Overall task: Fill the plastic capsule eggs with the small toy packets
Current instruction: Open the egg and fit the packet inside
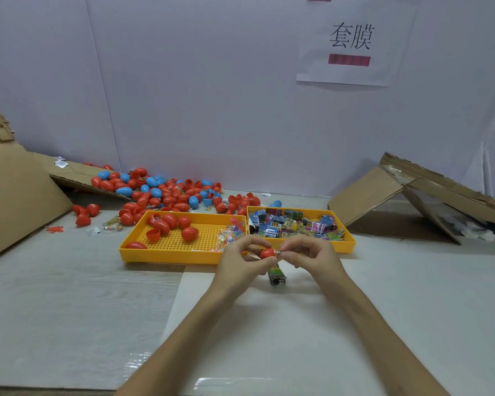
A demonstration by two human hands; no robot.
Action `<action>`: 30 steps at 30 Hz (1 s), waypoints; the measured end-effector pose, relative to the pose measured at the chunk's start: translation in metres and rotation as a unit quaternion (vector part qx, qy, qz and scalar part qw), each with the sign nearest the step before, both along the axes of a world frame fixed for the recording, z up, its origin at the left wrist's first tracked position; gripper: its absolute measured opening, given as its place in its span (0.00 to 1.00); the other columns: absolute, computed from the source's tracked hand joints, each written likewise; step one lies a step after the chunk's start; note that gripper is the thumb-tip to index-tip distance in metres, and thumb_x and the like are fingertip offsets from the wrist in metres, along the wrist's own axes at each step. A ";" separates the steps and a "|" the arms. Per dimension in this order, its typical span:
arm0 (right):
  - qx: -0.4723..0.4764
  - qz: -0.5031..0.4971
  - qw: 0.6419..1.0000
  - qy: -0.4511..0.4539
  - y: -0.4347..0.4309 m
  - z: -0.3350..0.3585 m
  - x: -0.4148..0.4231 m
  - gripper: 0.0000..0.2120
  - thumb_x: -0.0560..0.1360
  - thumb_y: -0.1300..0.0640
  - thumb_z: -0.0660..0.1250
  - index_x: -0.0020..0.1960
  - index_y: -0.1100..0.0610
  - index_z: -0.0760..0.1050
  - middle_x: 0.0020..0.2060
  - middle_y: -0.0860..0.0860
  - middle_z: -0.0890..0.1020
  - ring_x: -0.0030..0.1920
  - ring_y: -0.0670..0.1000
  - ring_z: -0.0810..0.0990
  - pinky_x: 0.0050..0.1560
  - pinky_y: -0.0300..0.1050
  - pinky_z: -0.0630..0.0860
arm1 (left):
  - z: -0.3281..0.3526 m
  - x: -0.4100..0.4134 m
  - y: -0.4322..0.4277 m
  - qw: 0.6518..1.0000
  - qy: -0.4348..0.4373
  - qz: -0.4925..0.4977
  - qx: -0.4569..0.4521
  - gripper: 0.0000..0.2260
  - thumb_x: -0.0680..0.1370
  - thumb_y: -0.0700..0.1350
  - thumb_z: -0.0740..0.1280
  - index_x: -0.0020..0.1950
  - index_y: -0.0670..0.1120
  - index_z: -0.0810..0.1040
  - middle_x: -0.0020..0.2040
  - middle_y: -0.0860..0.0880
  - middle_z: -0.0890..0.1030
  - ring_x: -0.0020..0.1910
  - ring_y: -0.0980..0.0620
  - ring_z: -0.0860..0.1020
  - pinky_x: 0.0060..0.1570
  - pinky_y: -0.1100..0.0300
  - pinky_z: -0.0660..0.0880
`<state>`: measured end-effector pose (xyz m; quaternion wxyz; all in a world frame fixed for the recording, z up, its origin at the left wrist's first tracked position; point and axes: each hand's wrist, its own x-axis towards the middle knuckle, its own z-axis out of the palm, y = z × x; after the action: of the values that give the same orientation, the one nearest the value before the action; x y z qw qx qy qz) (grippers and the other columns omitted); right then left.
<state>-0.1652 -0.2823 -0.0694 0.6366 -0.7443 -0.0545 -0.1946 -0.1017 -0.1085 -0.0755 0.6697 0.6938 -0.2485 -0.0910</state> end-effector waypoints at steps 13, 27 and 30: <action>-0.018 0.008 1.000 0.014 0.000 0.000 -0.001 0.10 0.73 0.66 0.74 0.41 0.51 0.85 0.41 0.50 0.85 0.41 0.47 0.81 0.40 0.38 0.76 | -0.001 0.001 -0.001 1.000 0.002 0.006 0.015 0.09 0.72 0.42 0.78 0.49 0.51 0.83 0.44 0.46 0.82 0.39 0.53 0.83 0.38 0.63 0.80; -0.027 -0.048 0.998 0.000 0.000 -0.001 0.001 0.14 0.67 0.51 0.78 0.51 0.51 0.83 0.49 0.48 0.85 0.47 0.50 0.84 0.44 0.41 0.79 | 0.001 -0.002 -0.001 0.999 0.038 -0.015 -0.012 0.08 0.73 0.44 0.78 0.51 0.48 0.85 0.46 0.43 0.84 0.42 0.47 0.86 0.43 0.55 0.84; -0.039 -0.132 0.989 -0.053 0.004 -0.003 0.003 0.14 0.69 0.53 0.79 0.53 0.50 0.81 0.47 0.45 0.83 0.46 0.48 0.83 0.43 0.41 0.79 | 0.002 -0.001 0.001 0.996 0.075 -0.019 -0.047 0.08 0.74 0.42 0.77 0.52 0.46 0.85 0.45 0.43 0.86 0.42 0.47 0.86 0.40 0.60 0.81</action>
<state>-0.1626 -0.2786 -0.0726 0.5721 -0.7576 0.0034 -0.3141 -0.1028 -0.1076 -0.0732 0.7166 0.6479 -0.2150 -0.1434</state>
